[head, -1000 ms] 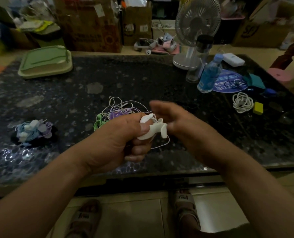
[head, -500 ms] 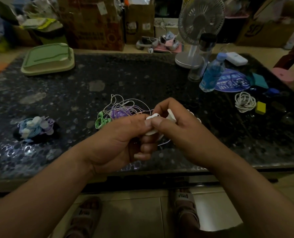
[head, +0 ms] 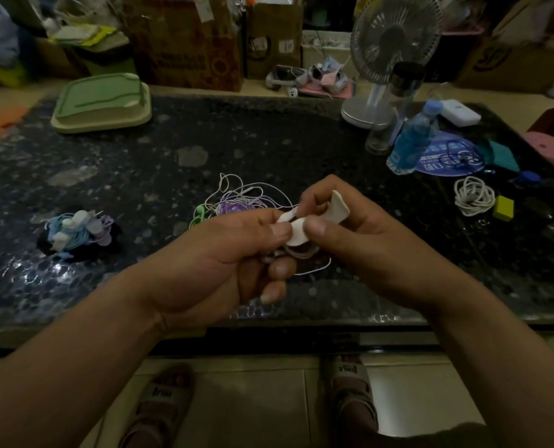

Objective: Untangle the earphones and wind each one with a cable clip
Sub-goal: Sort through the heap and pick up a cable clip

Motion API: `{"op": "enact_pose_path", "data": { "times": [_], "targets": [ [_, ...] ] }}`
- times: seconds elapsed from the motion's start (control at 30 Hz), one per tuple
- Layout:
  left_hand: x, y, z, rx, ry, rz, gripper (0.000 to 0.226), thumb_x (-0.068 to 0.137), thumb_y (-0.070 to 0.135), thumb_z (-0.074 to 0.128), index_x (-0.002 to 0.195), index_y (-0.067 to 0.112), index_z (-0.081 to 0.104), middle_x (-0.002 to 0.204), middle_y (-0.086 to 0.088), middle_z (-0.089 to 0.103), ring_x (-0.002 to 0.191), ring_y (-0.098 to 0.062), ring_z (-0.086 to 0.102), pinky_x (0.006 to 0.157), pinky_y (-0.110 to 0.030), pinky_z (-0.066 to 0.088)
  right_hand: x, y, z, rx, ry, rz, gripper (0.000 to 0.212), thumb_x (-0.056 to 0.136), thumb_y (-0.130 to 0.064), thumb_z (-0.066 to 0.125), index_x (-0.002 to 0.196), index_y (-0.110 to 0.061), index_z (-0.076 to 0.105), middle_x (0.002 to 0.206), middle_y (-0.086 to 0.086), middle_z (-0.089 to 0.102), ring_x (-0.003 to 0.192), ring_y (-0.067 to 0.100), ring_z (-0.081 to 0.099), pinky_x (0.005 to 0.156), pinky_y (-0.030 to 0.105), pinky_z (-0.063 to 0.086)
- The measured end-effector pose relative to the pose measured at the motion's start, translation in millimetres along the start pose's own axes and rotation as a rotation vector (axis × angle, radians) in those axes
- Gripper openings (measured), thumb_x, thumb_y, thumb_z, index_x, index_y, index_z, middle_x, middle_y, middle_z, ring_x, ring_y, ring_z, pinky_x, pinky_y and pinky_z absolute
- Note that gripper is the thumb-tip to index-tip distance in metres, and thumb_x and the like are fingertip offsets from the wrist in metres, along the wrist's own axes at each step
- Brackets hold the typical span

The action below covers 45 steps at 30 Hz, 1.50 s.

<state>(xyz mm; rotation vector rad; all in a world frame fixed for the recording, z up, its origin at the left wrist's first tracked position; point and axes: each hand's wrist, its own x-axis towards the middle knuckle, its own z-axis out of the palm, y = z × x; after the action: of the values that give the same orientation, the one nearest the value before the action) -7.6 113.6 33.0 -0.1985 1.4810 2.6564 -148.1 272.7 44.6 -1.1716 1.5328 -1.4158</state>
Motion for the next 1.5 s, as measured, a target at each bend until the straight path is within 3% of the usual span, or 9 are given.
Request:
{"op": "enact_pose_path", "data": {
  "times": [0.2, 0.33, 0.47, 0.67, 0.93, 1.1, 1.27, 1.4, 1.5],
  "targets": [
    [-1, -3, 2, 0.143, 0.112, -0.016, 0.019, 0.105, 0.021, 0.053, 0.109, 0.009, 0.068, 0.105, -0.015, 0.069, 0.086, -0.025, 0.068, 0.075, -0.044, 0.062, 3, 3, 6, -0.073, 0.066, 0.015, 0.014, 0.101, -0.021, 0.062, 0.098, -0.009, 0.055, 0.085, 0.002, 0.065, 0.078, 0.011, 0.065, 0.070, 0.023, 0.052],
    [1, -2, 11, 0.177, 0.168, 0.004, 0.024, 0.109, 0.019, 0.044, 0.111, 0.005, 0.064, 0.102, -0.019, 0.073, 0.087, -0.032, 0.072, 0.071, -0.040, 0.063, 4, 4, 13, -0.139, 0.158, 0.011, 0.012, 0.103, -0.012, 0.058, 0.097, -0.003, 0.053, 0.073, -0.004, 0.062, 0.067, 0.010, 0.059, 0.059, 0.021, 0.048],
    [2, -2, 18, 0.172, 0.183, 0.021, 0.027, 0.109, 0.017, 0.042, 0.114, -0.005, 0.057, 0.095, -0.022, 0.073, 0.081, -0.033, 0.074, 0.065, -0.035, 0.062, 4, 5, 19, -0.227, 0.253, -0.023, 0.011, 0.100, -0.013, 0.060, 0.094, -0.005, 0.055, 0.074, 0.014, 0.056, 0.067, 0.013, 0.054, 0.056, 0.023, 0.045],
    [1, -2, 23, 0.221, 0.239, -0.002, 0.013, 0.107, 0.009, 0.047, 0.103, 0.002, 0.057, 0.093, -0.021, 0.077, 0.084, -0.034, 0.078, 0.063, -0.033, 0.063, 5, 8, 19, -0.207, 0.301, -0.010, 0.012, 0.099, -0.007, 0.059, 0.087, -0.009, 0.055, 0.071, 0.003, 0.058, 0.063, 0.012, 0.055, 0.054, 0.023, 0.046],
    [11, -26, 24, 0.343, 0.469, 0.256, 0.017, 0.110, 0.023, 0.049, 0.118, 0.014, 0.060, 0.109, -0.005, 0.077, 0.099, -0.022, 0.076, 0.083, -0.043, 0.064, 15, 25, 31, -0.572, 0.441, -0.183, 0.011, 0.103, -0.025, 0.060, 0.098, -0.018, 0.052, 0.098, -0.003, 0.054, 0.086, 0.009, 0.055, 0.070, 0.013, 0.044],
    [17, -28, 21, 0.499, 0.521, 0.381, 0.019, 0.112, 0.025, 0.044, 0.122, 0.024, 0.060, 0.109, 0.002, 0.076, 0.102, -0.014, 0.074, 0.085, -0.036, 0.063, 20, 30, 38, -0.393, 0.442, -0.112, 0.013, 0.107, -0.038, 0.052, 0.107, -0.027, 0.045, 0.108, 0.007, 0.058, 0.096, 0.023, 0.064, 0.073, 0.042, 0.061],
    [17, -25, 13, 0.688, 0.574, 0.479, 0.020, 0.112, 0.017, 0.043, 0.119, 0.022, 0.061, 0.105, 0.004, 0.073, 0.096, -0.012, 0.072, 0.077, -0.027, 0.060, 13, 26, 40, -0.342, 0.355, -0.094, 0.009, 0.108, -0.022, 0.048, 0.117, -0.023, 0.046, 0.103, -0.009, 0.065, 0.094, 0.010, 0.067, 0.077, 0.032, 0.059],
    [16, -25, 9, 0.710, 0.619, 0.471, 0.019, 0.112, 0.020, 0.045, 0.116, 0.025, 0.063, 0.102, 0.004, 0.073, 0.088, -0.011, 0.072, 0.069, -0.025, 0.056, 13, 29, 43, -0.460, 0.405, -0.087, 0.009, 0.108, -0.028, 0.051, 0.116, -0.023, 0.048, 0.096, -0.004, 0.068, 0.086, 0.016, 0.070, 0.074, 0.052, 0.058],
    [18, -26, 9, 0.795, 0.671, 0.494, 0.020, 0.112, 0.024, 0.044, 0.113, 0.027, 0.063, 0.104, 0.006, 0.072, 0.093, -0.011, 0.071, 0.073, -0.030, 0.060, 15, 27, 49, -0.475, 0.471, -0.103, 0.017, 0.107, -0.030, 0.052, 0.119, -0.021, 0.047, 0.093, -0.007, 0.069, 0.082, 0.011, 0.071, 0.068, 0.047, 0.059]
  ]
}}
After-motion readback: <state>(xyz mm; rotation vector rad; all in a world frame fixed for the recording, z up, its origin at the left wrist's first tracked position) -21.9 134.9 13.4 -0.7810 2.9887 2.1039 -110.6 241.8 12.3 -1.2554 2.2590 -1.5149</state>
